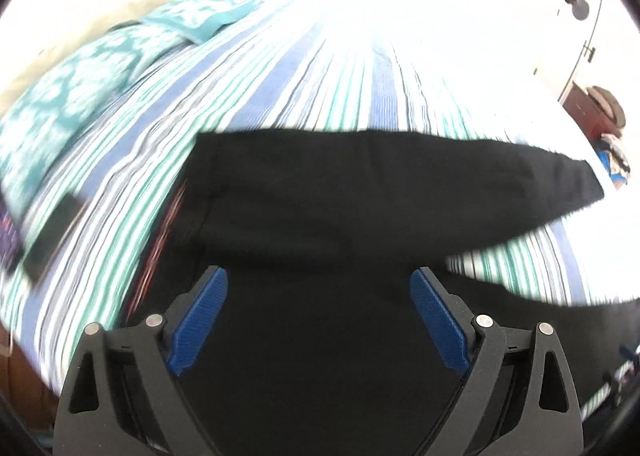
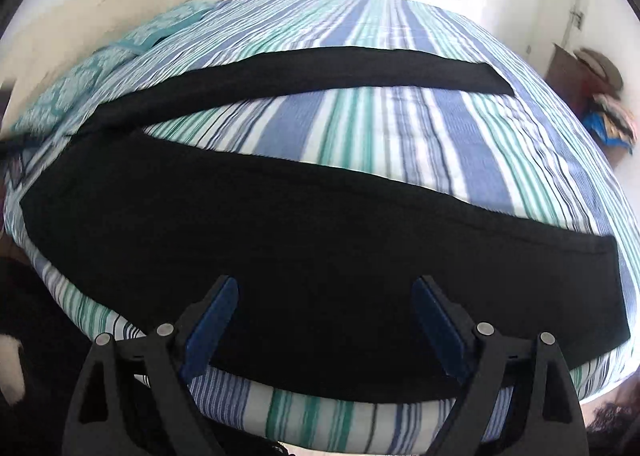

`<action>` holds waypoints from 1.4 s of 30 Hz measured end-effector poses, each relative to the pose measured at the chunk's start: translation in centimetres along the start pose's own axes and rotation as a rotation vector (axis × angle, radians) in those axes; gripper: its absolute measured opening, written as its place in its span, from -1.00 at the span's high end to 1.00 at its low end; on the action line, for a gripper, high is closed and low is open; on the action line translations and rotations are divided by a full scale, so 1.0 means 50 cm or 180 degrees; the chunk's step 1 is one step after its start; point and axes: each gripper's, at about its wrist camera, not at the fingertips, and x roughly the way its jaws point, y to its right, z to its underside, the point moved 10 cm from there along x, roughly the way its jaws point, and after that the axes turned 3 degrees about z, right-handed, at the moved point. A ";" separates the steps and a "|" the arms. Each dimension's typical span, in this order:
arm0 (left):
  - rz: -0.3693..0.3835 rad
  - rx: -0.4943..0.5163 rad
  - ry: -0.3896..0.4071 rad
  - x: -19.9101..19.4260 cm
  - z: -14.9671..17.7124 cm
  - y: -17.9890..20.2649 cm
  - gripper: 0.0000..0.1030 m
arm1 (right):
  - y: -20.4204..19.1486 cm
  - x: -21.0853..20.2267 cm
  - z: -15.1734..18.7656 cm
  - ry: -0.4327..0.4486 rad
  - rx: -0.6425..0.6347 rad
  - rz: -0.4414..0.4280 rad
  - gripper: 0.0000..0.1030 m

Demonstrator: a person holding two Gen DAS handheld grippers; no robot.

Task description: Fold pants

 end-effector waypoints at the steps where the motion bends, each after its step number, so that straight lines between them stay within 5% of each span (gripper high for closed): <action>1: -0.0055 0.0021 -0.0086 0.041 -0.020 -0.004 -0.83 | -0.008 0.005 -0.002 -0.0005 -0.0031 -0.0007 -0.72; 3: -0.0257 -0.0024 -0.0324 0.111 -0.023 -0.041 -0.83 | -0.017 0.008 -0.001 -0.0010 -0.0035 -0.0036 -0.72; 6: -0.0882 -0.0330 -0.0714 0.185 0.004 -0.155 -0.85 | -0.022 0.012 0.003 -0.0035 -0.0031 -0.0053 -0.72; 9: -0.1051 -0.0832 -0.0533 0.143 -0.005 -0.228 -0.82 | -0.018 0.014 0.009 -0.0061 -0.0052 -0.0038 -0.72; 12: -0.0638 -0.0989 -0.0293 0.115 -0.033 -0.199 -0.83 | -0.004 0.013 0.006 -0.0036 0.0044 -0.0051 -0.72; 18: 0.0029 -0.0126 -0.0417 0.170 -0.063 0.027 -0.83 | -0.006 0.032 -0.028 -0.0071 0.0178 -0.0187 -0.72; 21: -0.0268 0.0307 -0.0642 0.242 -0.051 0.062 -0.84 | -0.010 0.031 -0.059 -0.0056 0.0216 -0.0293 -0.72; 25: -0.0647 -0.0236 -0.0655 0.252 -0.068 -0.034 -0.83 | 0.021 0.020 -0.140 0.0015 0.0175 -0.0346 -0.72; 27: -0.0645 -0.0438 -0.0562 0.222 -0.078 -0.056 -0.83 | 0.063 0.020 -0.207 0.0056 0.0219 -0.0365 -0.72; 33: 0.0039 -0.0362 -0.0248 0.106 -0.030 0.053 -0.83 | 0.252 0.122 -0.424 0.0027 0.0835 -0.0362 -0.87; 38: 0.0299 -0.0322 -0.0281 0.081 0.065 0.152 -0.83 | 0.470 0.288 -0.589 -0.0013 0.1279 0.0061 -0.87; 42: 0.0275 -0.0280 -0.0394 0.073 0.113 0.158 -0.83 | 0.573 0.412 -0.662 -0.0263 0.1157 0.0337 -0.83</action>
